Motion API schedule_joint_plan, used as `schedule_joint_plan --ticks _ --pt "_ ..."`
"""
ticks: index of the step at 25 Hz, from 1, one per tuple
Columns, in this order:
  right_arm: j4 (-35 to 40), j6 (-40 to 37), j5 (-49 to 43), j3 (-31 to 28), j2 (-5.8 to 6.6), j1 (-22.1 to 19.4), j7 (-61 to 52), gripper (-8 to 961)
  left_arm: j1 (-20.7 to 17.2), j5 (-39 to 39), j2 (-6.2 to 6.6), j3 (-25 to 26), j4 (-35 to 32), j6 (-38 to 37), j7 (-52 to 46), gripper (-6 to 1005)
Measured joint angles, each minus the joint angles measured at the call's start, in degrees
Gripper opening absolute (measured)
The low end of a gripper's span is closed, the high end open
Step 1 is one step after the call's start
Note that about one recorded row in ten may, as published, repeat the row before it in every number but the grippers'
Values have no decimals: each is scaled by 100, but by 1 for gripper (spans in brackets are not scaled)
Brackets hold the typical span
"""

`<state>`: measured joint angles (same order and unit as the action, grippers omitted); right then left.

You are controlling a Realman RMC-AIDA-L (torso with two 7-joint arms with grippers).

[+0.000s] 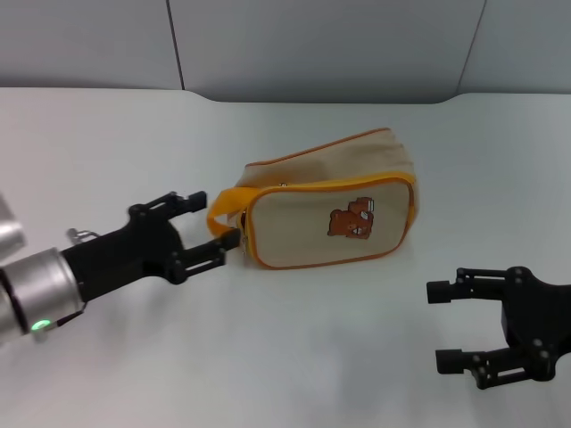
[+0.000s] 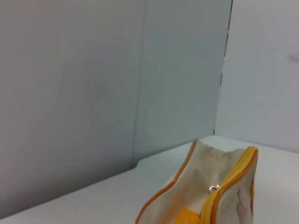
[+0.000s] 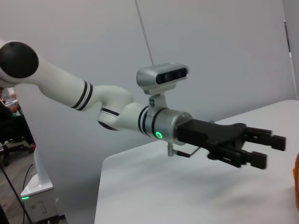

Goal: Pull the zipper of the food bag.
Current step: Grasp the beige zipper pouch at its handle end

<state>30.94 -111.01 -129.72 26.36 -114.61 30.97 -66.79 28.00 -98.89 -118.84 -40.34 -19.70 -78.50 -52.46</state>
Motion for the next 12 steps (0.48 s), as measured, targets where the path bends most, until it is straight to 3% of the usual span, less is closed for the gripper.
schedule_joint_plan --ticks 12 --pt "0 17 0 1 -18 -91 8 840 460 30 -34 30 632 634 629 746"
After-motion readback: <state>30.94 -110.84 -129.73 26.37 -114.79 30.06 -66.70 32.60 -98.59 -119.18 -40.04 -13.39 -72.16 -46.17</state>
